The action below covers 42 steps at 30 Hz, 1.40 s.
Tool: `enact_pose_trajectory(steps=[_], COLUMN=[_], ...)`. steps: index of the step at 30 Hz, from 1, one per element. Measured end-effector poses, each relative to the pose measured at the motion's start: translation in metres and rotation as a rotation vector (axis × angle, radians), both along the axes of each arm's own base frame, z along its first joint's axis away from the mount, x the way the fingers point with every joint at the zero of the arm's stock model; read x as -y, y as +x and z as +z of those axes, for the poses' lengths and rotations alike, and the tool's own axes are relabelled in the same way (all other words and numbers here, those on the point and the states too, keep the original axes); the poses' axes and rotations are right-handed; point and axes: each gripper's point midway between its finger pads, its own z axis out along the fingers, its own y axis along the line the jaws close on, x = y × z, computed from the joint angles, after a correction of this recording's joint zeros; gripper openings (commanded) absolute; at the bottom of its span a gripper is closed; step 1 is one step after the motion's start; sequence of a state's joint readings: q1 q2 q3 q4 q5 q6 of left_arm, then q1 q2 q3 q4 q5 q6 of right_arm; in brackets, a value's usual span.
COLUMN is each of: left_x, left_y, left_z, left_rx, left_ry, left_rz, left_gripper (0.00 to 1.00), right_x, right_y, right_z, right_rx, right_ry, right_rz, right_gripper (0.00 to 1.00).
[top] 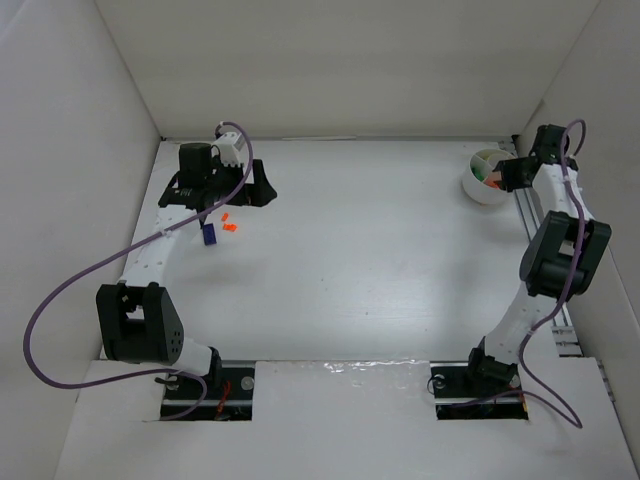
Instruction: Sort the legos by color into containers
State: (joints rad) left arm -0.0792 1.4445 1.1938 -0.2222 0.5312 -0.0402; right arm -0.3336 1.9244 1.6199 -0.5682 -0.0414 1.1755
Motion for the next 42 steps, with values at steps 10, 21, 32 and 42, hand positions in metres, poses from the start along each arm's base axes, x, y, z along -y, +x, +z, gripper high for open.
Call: enact_pose_trajectory(steps=[10, 21, 32, 42], left_x=[-0.028, -0.064, -0.106, -0.130], left_y=[0.000, -0.027, -0.019, 0.013], left_z=[-0.002, -0.035, -0.132, -0.128], left_rx=[0.000, 0.038, -0.165, -0.106], left_ry=[-0.051, 0.191, 0.395, 0.459], left_rz=[0.026, -0.099, -0.425, -0.417], left_gripper=[1.00, 0.88, 0.51, 0.48], right_x=[-0.129, -0.293, -0.331, -0.342], right_y=[0.006, -0.047, -0.038, -0.054], right_z=[0.107, 0.175, 0.122, 0.084], right_rx=[0.238, 0.588, 0.514, 0.419], right_ry=[-0.357, -0.870, -0.732, -0.525], right_rz=[0.470, 1.104, 1.445, 1.553], right_gripper=[0.32, 0.54, 0.70, 0.69])
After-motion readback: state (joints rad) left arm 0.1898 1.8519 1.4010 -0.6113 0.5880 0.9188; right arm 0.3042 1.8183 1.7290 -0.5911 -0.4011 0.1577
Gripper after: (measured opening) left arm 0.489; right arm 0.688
